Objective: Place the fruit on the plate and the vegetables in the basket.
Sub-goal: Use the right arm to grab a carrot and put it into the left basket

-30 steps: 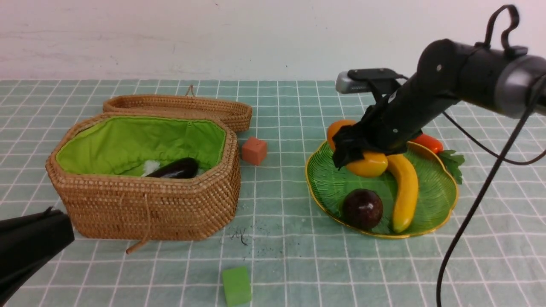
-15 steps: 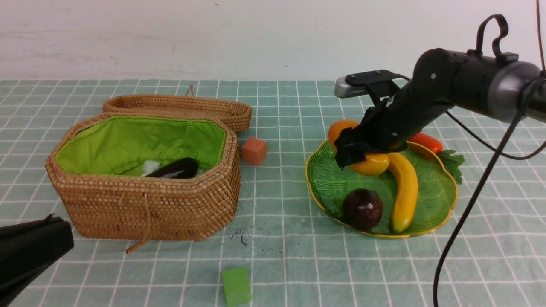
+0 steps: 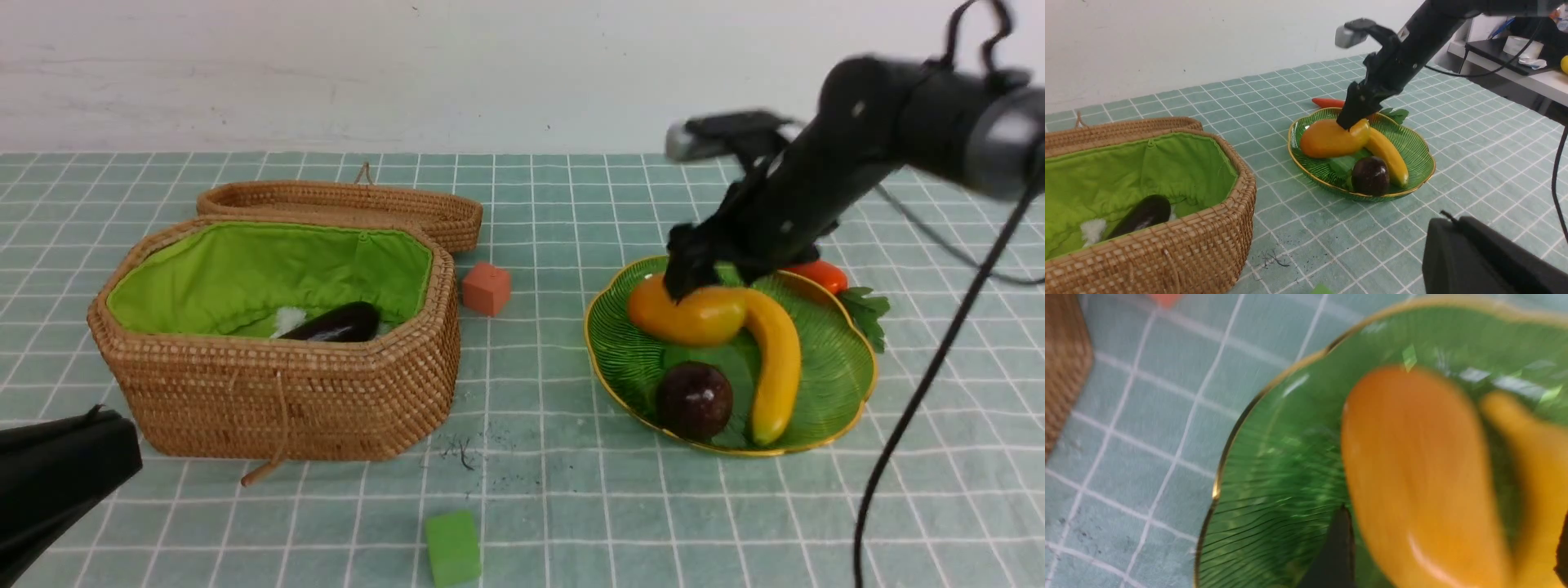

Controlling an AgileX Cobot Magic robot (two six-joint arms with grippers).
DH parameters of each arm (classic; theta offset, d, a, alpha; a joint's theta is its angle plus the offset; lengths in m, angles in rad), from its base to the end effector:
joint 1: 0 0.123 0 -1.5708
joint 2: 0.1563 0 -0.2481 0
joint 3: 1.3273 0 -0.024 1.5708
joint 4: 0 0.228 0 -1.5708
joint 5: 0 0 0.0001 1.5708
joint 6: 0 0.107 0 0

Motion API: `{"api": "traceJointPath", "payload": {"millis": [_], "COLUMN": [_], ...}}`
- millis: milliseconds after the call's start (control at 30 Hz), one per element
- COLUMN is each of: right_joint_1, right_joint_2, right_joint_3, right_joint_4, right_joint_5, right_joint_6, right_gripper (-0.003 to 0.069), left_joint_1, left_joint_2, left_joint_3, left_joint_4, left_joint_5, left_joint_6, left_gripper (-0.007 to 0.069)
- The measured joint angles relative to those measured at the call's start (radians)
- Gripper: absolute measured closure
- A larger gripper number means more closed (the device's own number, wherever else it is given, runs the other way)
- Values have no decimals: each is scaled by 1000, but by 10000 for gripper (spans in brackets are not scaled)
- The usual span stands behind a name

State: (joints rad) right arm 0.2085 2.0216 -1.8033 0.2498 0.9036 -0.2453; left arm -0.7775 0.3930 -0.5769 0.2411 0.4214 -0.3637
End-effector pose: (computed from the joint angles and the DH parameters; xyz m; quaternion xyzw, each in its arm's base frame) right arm 0.4121 0.1084 0.2313 -0.1681 0.9431 0.1099 0.2649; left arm 0.0837 -0.0677 0.3218 0.2047 0.7261 -0.2580 0.6035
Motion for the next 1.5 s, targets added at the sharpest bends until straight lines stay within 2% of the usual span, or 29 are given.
{"api": "traceJointPath", "payload": {"millis": [200,400,633,1033,1233,1333,1500], "right_joint_1": [-150,-245,-248,-248,-248,-248,-248], "right_joint_2": [59,269,432,488,523,525,516], "right_joint_3": [-207,-371,-483,-495,-498,-498,-504], "right_joint_4": [15,124,134,91,75,66,24], "right_joint_5": [90,77,3,-30,-53,-62,-15], "right_joint_6": [-99,-242,-273,-276,-278,-279,-268], "right_gripper": [137,159,155,162,241,330,347], "left_joint_1": [0,0,0,0,0,0,0], "left_joint_2": [0,0,0,0,2,12,21], "left_joint_3": [0,0,0,0,0,0,0], "left_joint_4": [0,9,11,12,22,27,38], "left_joint_5": [-26,-29,-29,-29,-25,-21,30], "left_joint_6": [-37,-83,-86,-127,-130,-130,-130], "left_gripper": [631,631,631,629,627,627,627]}}
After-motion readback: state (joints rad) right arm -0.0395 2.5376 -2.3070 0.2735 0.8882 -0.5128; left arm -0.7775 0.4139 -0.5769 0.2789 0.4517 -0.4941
